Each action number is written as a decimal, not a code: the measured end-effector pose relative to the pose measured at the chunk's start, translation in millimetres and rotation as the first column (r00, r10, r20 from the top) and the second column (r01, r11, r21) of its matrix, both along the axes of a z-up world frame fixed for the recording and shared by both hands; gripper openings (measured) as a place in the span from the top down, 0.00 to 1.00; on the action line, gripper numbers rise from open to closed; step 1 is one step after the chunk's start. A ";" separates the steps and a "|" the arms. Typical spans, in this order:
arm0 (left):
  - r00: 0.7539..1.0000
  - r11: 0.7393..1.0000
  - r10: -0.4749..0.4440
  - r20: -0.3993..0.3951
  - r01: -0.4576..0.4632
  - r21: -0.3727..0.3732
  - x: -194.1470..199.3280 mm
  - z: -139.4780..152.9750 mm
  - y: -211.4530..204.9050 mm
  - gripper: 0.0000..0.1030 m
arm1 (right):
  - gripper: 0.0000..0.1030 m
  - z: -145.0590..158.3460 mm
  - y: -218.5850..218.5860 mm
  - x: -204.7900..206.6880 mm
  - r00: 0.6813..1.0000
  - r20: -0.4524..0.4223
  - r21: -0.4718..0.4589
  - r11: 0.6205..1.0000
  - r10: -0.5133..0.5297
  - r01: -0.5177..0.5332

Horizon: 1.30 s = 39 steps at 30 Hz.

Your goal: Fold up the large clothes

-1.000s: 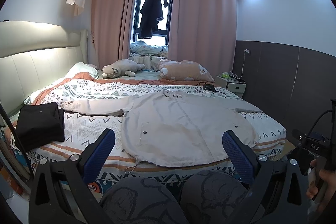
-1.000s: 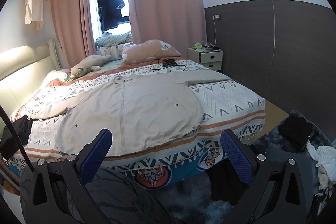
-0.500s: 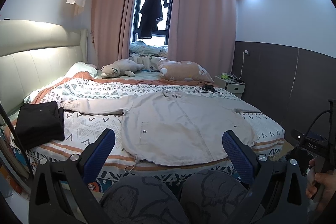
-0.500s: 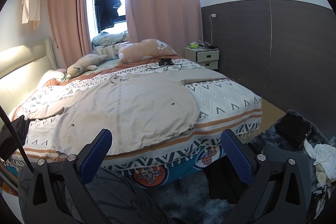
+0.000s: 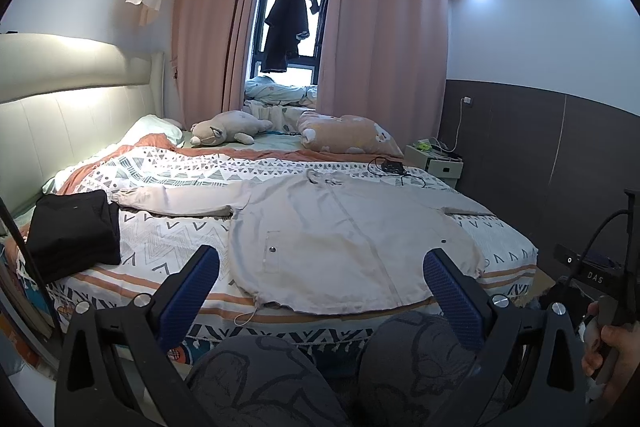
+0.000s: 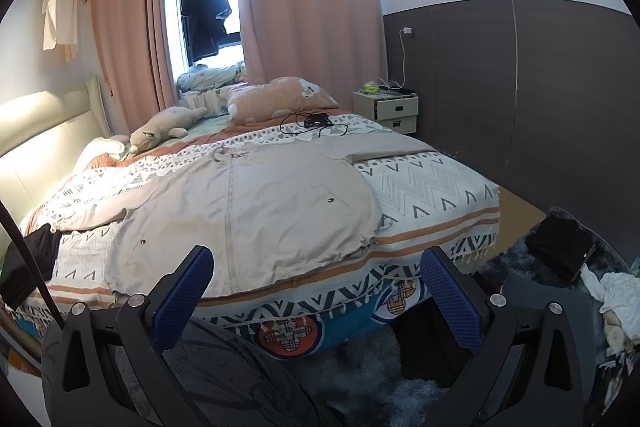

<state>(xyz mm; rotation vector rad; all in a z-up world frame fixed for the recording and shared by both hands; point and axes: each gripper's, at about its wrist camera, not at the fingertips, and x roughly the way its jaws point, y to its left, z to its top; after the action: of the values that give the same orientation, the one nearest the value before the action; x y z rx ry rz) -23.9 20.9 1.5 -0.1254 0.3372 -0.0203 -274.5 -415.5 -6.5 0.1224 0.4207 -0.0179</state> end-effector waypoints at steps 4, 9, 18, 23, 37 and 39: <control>1.000 1.000 0.008 0.006 -0.008 0.007 -3.8 -0.7 -2.7 0.00 | 0.00 -0.1 2.4 -4.5 1.000 0.017 -0.015 1.000 0.001 0.000; 1.000 0.999 0.019 0.019 -0.020 0.027 -6.4 2.4 -6.6 0.00 | 0.00 -0.7 0.3 -2.8 1.000 0.030 -0.004 1.000 0.001 -0.001; 1.000 0.998 0.018 0.007 -0.019 0.056 -5.3 4.6 -7.9 0.00 | 0.00 -8.0 -0.5 6.2 1.000 0.016 0.015 1.000 -0.006 0.006; 1.000 0.998 0.010 0.006 -0.010 0.058 -4.2 2.8 -9.0 0.00 | 0.00 -5.4 1.2 7.8 1.000 0.022 0.004 1.000 0.003 -0.003; 0.999 0.999 0.028 -0.017 -0.028 0.020 41.3 -5.4 14.7 0.00 | 0.00 -9.9 17.2 52.1 1.000 -0.010 -0.034 0.999 0.014 -0.014; 0.999 0.999 0.035 -0.025 -0.035 0.017 52.7 -7.0 19.4 0.00 | 0.00 -9.1 21.0 61.6 1.000 -0.004 -0.043 0.999 0.008 -0.008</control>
<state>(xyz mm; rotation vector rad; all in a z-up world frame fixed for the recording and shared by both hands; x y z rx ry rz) 28.8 40.3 -5.5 -0.1155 0.3607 0.0185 -212.9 -394.5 -15.6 0.0784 0.4245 -0.0195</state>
